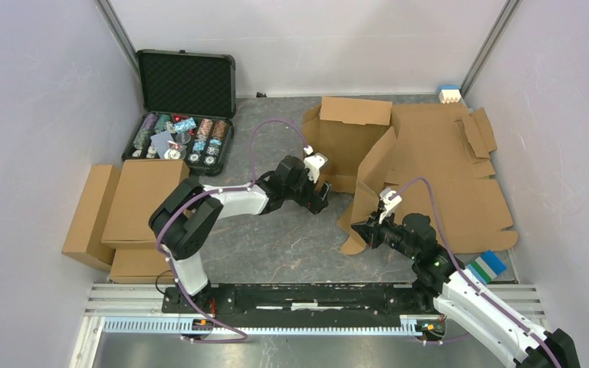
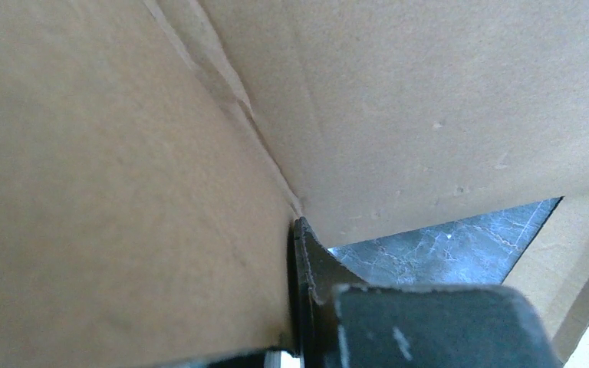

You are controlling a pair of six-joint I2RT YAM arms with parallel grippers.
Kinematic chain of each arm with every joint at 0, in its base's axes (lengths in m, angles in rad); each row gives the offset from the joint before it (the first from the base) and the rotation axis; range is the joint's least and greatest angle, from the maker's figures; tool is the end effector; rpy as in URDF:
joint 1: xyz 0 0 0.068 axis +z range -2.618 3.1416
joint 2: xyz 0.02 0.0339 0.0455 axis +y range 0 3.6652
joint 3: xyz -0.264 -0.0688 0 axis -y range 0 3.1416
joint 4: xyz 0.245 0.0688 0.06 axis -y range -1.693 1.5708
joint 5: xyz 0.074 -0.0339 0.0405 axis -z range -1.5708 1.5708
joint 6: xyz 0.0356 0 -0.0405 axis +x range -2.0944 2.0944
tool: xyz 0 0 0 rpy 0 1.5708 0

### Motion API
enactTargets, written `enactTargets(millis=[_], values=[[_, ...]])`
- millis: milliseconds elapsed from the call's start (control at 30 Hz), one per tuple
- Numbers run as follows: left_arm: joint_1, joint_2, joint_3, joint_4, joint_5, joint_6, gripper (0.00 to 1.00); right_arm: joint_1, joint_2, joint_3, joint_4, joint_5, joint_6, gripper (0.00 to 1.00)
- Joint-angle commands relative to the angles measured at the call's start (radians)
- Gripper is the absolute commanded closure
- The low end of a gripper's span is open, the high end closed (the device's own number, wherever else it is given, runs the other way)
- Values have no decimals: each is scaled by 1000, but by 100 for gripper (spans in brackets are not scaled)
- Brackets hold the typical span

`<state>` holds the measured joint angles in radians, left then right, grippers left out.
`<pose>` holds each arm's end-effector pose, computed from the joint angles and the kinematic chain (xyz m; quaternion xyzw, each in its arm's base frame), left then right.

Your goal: Fold the paper box

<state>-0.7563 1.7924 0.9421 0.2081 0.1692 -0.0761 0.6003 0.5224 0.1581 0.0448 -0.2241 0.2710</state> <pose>0.2666 -0.2597 0.1612 0.3329 0.8273 -0.2495 0.3776 0.1149 0.0883 0.1799 -0.1966 0.7839 0.3278 0.4893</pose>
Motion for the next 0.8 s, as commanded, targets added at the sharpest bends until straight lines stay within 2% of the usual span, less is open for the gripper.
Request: enactTargets(millis=[0, 167, 300, 533, 767], values=[[5, -83, -30, -99, 35, 59, 0, 4, -4, 35, -34, 16, -6, 93], [21, -189, -132, -36, -38, 111, 0, 4, -3, 40, -33, 16, -9, 93], [93, -185, -123, -12, 79, 113, 0, 4, -2, 37, -33, 8, -13, 93], [193, -213, -241, 312, 193, 149, 0, 4, -14, 35, -41, 4, -18, 93], [245, -125, -195, 475, 335, 92, 0, 4, -16, 36, -42, -5, -23, 93]])
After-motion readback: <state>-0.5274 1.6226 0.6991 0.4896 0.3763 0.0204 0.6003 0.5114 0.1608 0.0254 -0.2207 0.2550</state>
